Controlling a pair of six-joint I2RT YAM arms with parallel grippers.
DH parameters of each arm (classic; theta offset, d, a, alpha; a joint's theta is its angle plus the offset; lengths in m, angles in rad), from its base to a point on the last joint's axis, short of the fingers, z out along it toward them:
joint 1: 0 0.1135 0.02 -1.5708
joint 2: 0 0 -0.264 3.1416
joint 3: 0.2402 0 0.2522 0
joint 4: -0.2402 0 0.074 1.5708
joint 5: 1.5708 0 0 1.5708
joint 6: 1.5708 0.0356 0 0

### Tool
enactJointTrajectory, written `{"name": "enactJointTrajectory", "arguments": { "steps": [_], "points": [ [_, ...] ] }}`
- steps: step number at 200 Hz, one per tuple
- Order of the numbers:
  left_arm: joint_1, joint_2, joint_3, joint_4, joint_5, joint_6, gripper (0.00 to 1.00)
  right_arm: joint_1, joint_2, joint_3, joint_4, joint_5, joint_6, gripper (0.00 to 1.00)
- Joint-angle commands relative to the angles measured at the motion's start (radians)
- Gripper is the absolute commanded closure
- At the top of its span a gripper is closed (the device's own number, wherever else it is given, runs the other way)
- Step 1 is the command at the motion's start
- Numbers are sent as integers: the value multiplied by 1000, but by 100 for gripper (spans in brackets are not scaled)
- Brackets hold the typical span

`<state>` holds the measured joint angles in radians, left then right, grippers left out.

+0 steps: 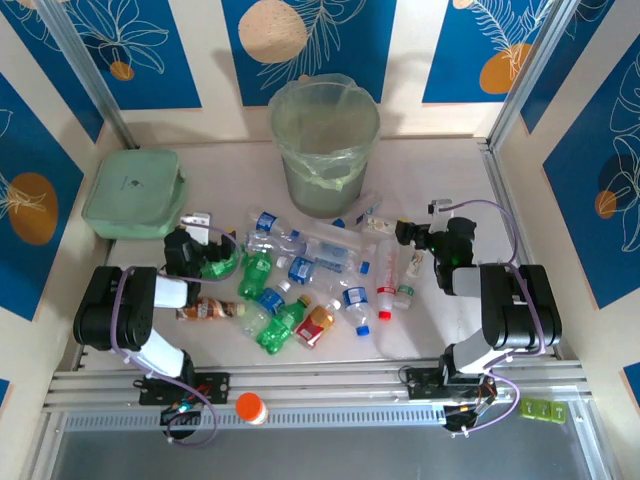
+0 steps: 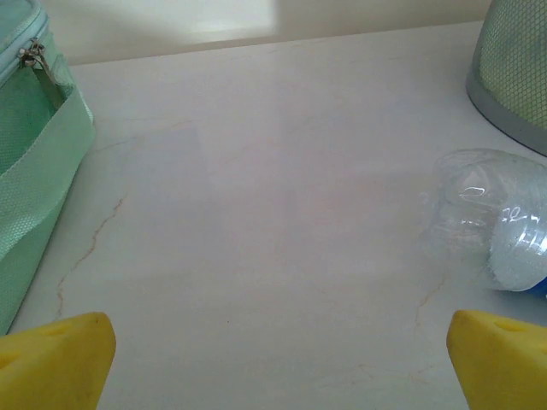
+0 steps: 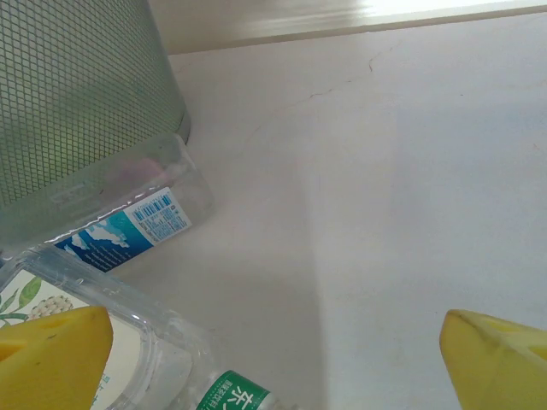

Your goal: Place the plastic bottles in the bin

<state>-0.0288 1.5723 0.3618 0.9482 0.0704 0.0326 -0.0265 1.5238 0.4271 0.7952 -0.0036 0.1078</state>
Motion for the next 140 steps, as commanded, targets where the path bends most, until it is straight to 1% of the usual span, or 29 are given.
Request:
{"name": "enactJointTrajectory", "arguments": {
  "steps": [1, 140],
  "points": [
    [-7, -8, 17, -14, -14, 12, 1, 0, -1, -2, -3, -4, -14, 1],
    [-6, -8, 20, -23, -14, 10, 1, -1, -1, -1, -3, -7, -13, 1]
  ]
}}
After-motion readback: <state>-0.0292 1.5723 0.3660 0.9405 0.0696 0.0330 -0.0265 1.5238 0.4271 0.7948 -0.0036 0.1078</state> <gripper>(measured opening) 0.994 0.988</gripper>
